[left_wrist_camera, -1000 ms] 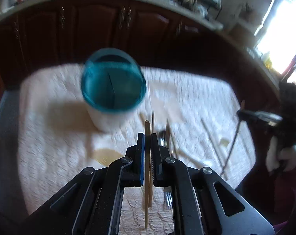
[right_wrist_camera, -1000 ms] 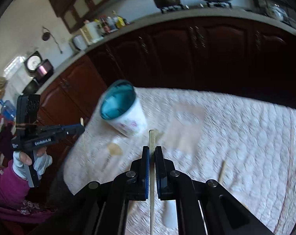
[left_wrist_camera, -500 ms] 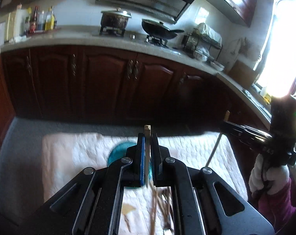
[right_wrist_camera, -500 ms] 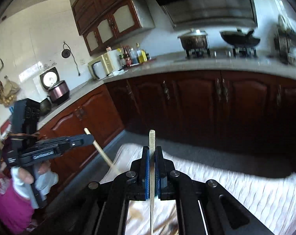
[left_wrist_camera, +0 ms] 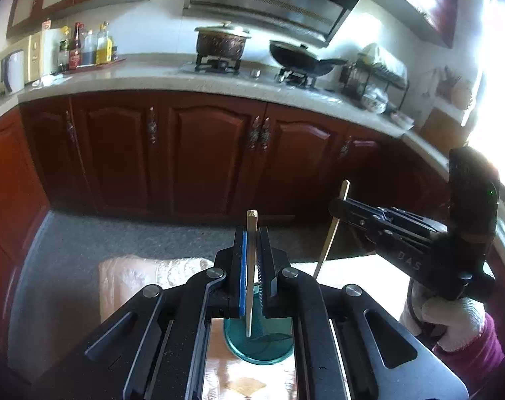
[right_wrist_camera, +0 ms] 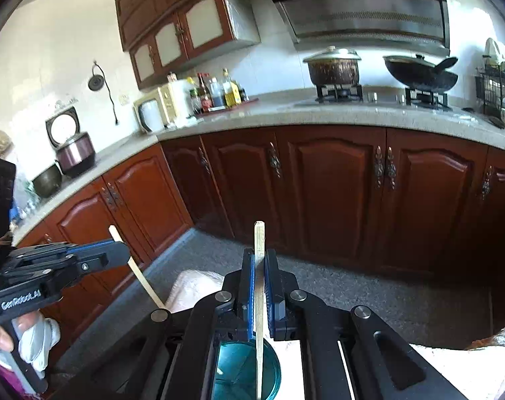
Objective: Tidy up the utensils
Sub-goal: 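Lift both chopsticks over the rose-printed cup and open both tools, then withdraw both open tools from the cup back toward the utensils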
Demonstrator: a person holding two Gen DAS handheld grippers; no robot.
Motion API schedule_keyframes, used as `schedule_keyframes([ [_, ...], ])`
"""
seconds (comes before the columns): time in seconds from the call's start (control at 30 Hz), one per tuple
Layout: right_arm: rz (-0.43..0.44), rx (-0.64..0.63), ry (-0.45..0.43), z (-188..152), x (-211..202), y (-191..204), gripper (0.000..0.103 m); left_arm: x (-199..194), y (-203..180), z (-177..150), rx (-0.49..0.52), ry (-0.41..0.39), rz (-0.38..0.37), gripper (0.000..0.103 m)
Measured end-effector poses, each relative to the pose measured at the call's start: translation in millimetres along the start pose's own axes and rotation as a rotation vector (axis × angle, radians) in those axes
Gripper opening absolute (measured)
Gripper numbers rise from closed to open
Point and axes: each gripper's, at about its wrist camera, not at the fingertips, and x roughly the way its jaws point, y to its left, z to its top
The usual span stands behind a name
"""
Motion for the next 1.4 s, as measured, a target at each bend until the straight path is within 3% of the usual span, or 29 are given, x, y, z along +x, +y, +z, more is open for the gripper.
schedule_keyframes([
  [0.13, 0.011, 0.023, 0.051, -20, 24, -9, 0.005, 23, 0, -19, 0.016, 0.016, 0.054, 0.004],
  [0.33, 0.02, 0.046, 0.135, -50, 45, -21, 0.006, 57, -2, -48, 0.006, 0.084, 0.064, 0.004],
  [0.43, 0.045, 0.097, 0.125, -51, 45, -30, 0.006, 63, -2, -54, -0.001, 0.091, 0.07, 0.004],
  [0.47, 0.052, 0.109, 0.124, -52, 46, -32, 0.008, 64, -3, -54, -0.001, 0.093, 0.071, 0.004],
  [0.57, 0.059, 0.137, 0.137, -56, 45, -36, 0.028, 66, -5, -56, 0.002, 0.099, 0.079, 0.005],
  [0.6, 0.066, 0.145, 0.139, -59, 43, -37, 0.029, 67, -5, -56, 0.003, 0.101, 0.083, 0.006],
  [0.67, 0.071, 0.144, 0.145, -62, 41, -36, 0.029, 67, -6, -59, 0.002, 0.104, 0.089, 0.011],
  [0.73, 0.068, 0.131, 0.16, -68, 37, -34, 0.029, 67, -6, -61, -0.005, 0.107, 0.093, 0.024],
  [0.93, 0.061, 0.142, 0.182, -84, 22, -33, 0.029, 57, -12, -72, 0.002, 0.092, 0.116, 0.041],
  [1.4, 0.0, 0.156, 0.156, -107, -35, -21, 0.034, 22, -41, -100, 0.058, 0.039, 0.15, 0.05],
])
